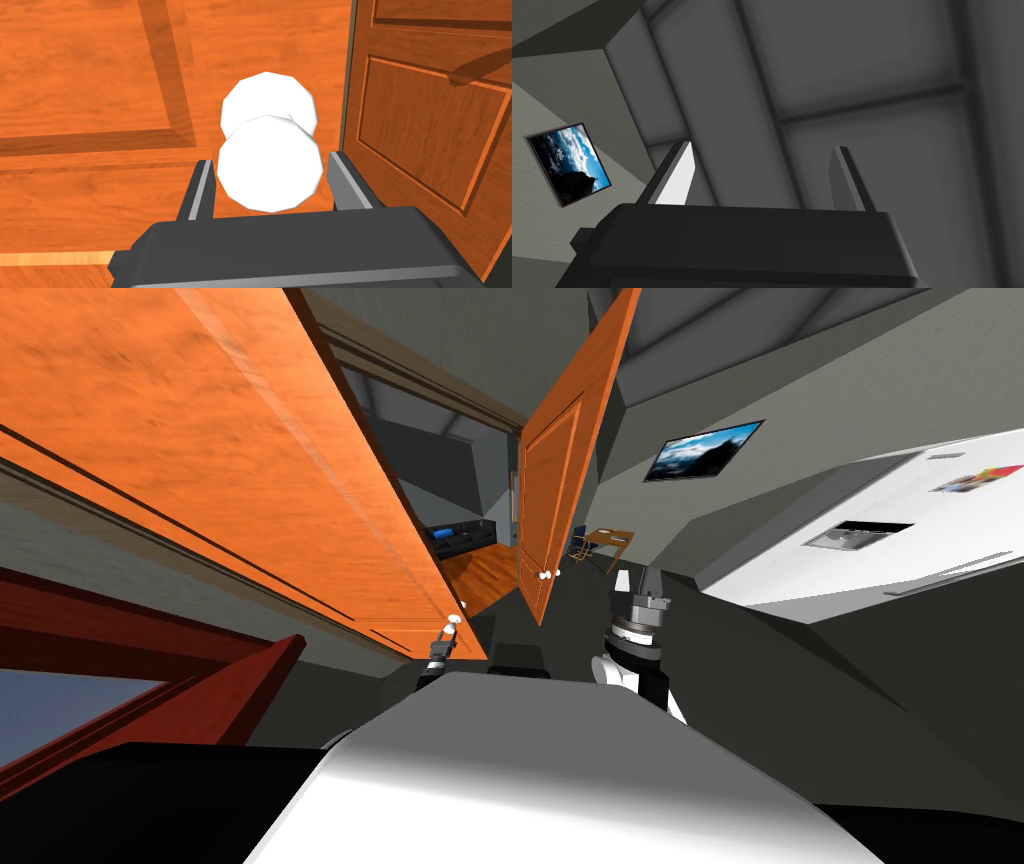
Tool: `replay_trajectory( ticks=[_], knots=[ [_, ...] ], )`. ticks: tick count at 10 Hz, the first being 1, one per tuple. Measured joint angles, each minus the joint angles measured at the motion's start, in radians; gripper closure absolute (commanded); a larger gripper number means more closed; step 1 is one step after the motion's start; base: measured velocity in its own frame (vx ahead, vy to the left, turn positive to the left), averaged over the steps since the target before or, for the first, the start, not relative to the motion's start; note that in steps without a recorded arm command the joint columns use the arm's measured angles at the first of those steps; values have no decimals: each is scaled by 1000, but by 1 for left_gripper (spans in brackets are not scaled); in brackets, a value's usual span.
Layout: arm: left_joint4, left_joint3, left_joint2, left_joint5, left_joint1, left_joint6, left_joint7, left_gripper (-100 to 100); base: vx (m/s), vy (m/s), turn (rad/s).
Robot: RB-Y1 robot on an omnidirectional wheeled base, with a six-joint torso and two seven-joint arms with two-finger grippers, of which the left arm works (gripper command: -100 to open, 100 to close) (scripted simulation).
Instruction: Pull the door open
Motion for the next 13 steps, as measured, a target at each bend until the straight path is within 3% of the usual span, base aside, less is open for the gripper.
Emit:
replay_trajectory(
  ticks=[2,4,5,7,9,10,13],
  knots=[
    [0,0,0,0,0,0,-1,100,-54,10,-50],
    [-6,-30,36,-15,16,-14,35,100,-177,49,-88],
    [-11,-49,58,-24,27,-22,58,-100,-139,-36,35],
    [-30,-53,97,-14,59,-15,93,-100,-95,-121,68],
    [21,-63,119,-9,57,-38,139,-100,-42,-104,28],
    [-3,-62,128,-5,73,-29,143,-100,-8,-35,5],
    [-2,-54,121,-3,57,-11,135,-100,183,36,-64]
  ],
)
